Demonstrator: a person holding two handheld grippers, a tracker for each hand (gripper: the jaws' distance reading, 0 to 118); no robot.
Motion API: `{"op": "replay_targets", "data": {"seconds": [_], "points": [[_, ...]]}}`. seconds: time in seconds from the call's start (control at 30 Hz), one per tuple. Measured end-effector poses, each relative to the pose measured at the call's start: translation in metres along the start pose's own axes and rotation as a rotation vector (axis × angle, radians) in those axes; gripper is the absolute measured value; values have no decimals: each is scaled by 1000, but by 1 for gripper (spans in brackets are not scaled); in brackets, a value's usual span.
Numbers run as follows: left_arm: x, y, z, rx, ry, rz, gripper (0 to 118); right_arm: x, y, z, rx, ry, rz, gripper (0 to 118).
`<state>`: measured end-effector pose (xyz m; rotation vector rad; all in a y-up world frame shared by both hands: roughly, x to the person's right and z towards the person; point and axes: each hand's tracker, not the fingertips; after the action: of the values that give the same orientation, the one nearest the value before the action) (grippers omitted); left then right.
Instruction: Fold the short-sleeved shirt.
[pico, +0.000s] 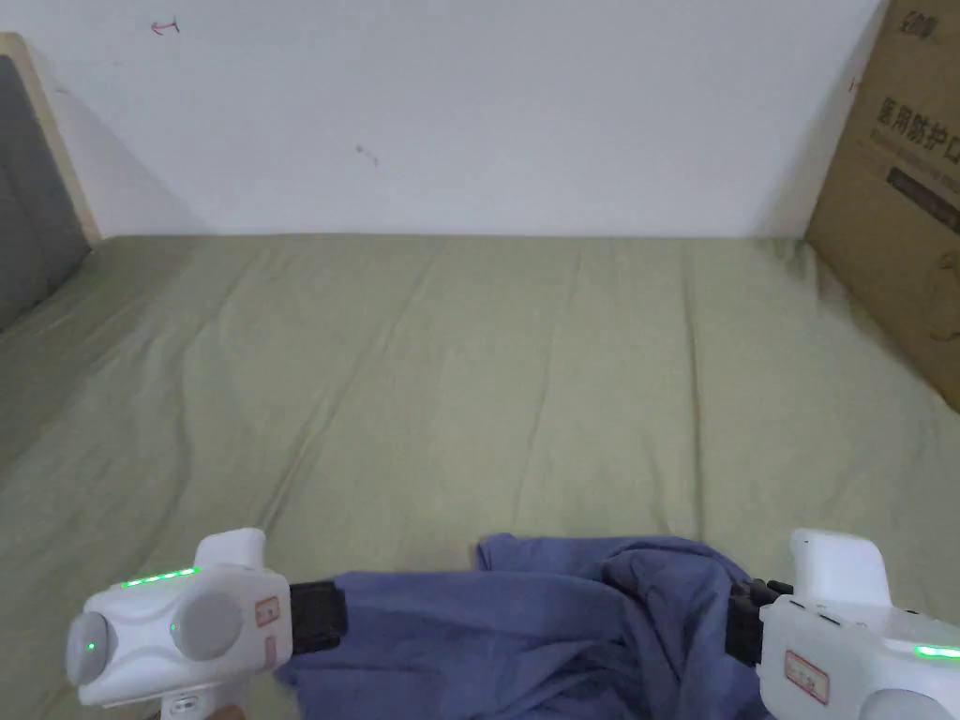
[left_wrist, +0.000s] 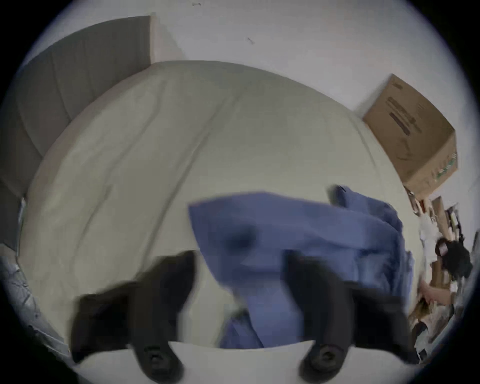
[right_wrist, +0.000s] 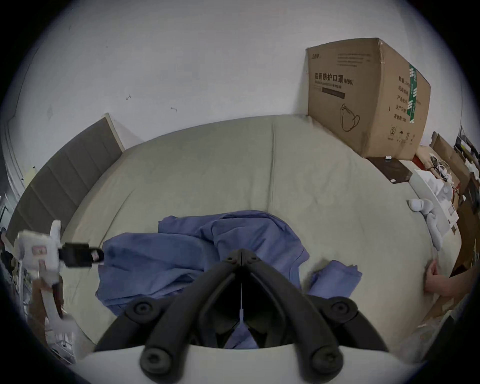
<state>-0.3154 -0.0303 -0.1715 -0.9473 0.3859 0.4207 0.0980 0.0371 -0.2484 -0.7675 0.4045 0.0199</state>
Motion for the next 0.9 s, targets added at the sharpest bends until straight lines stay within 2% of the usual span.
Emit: {"op": "replay_targets", "data": {"seconds": [0.03, 0.1, 0.13, 0.17, 0.2, 0.23, 0.27, 0.3, 0.33, 0.4, 0.47, 0.53, 0.57, 0.6, 0.63, 0.67, 0.73, 0.8, 0.9], "points": [[-4, 10, -13, -9, 5, -4, 103, 2, -1, -4, -10, -10, -4, 0], [-9, 20, -38, -49, 25, -7, 98, 8, -4, -11, -26, -23, -13, 0], [-8, 17, -43, -92, 35, -18, 88, 12, -5, -15, -37, -32, -23, 0], [-11, 13, -55, -116, 43, -30, 73, 16, -5, -19, -47, -37, -31, 0], [-11, 9, -56, -121, 111, -72, 69, 20, -5, -22, -56, -44, -37, 0], [-7, 6, -46, -61, 46, -95, 61, 24, -4, -25, -63, -52, -38, 0], [-1, 7, -37, -64, 73, -135, 41, 27, -3, -28, -64, -57, -36, 0], [1, 7, -32, -41, 94, -175, 8, 31, -1, -30, -64, -60, -33, 0], [1, 8, -29, -5, 103, -205, 2, 35, 3, -33, -66, -64, -30, 0], [2, 9, -16, -26, 70, -149, 2, 43, 12, -41, -71, -47, -30, 0], [4, 7, -7, 5, 80, -165, 2, 53, 30, -52, -77, 29, -57, 0], [8, 11, -1, 15, 65, -167, 2, 58, 51, -70, -143, 80, 17, 0], [9, 12, 3, 25, 50, -159, 2, 56, 61, -81, -181, 86, 83, 6], [9, 12, 6, 36, 41, -153, 2, 55, 67, -91, -177, 81, 129, 25], [10, 15, 9, 39, 34, -151, 2, 54, 72, -101, -169, 76, 158, 54], [11, 17, 12, 43, 31, -151, 2, 55, 78, -114, -191, 78, 178, 66], [12, 18, 14, 46, 30, -151, 2, 57, 85, -138, -240, 18, 185, 67], [16, 19, 17, 46, 25, -148, 2, 61, 84, -162, -301, 9, 172, 67], [17, 17, 15, 43, 23, -147, 2, 65, 67, -201, -433, 94, 149, 66]]}}
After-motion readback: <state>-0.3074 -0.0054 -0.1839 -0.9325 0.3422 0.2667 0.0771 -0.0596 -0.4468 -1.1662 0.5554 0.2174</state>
